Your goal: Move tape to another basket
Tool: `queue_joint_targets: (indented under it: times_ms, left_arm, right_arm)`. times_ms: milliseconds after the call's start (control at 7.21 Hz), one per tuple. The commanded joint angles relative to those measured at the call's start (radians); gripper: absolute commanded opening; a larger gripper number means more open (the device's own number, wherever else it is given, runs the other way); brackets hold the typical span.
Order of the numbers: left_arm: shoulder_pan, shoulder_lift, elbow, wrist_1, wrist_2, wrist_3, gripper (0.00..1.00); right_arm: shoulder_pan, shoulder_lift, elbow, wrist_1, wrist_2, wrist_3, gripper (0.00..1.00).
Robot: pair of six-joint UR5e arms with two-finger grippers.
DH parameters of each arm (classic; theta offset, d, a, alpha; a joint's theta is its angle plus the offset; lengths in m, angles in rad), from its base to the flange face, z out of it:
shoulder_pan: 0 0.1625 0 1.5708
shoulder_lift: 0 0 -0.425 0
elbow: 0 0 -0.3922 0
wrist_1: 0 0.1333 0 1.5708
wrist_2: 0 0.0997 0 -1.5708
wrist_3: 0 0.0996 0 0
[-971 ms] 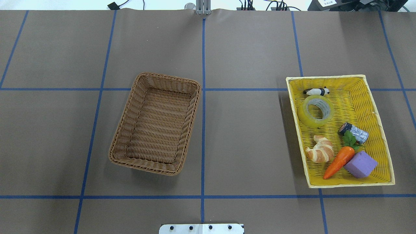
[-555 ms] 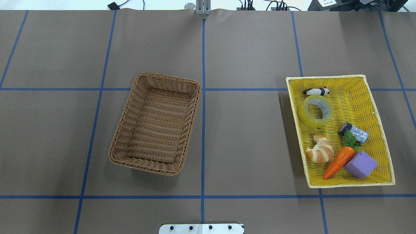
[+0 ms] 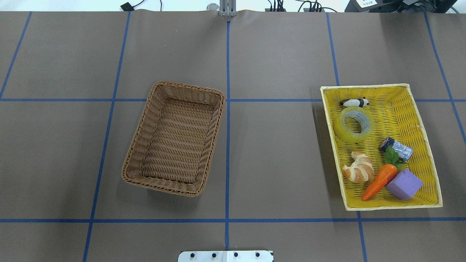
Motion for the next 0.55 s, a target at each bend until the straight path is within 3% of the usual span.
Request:
queue_joint_targets:
  times_ms: [0, 277, 416]
  left_arm:
    - [0.002, -0.034, 0.047, -0.002, 0.009, 0.007, 0.98]
    - [0.007, -0.033, 0.121, -0.110, 0.009, 0.007, 0.98]
    - [0.007, -0.033, 0.169, -0.185, 0.009, 0.006, 0.98]
  right_arm:
    - [-0.074, 0.020, 0.012, 0.083, 0.070, 0.009, 1.00]
    - [-0.267, 0.058, -0.025, 0.320, 0.054, 0.120, 1.00]
    - [-0.362, 0.064, -0.032, 0.358, 0.016, 0.216, 1.00]
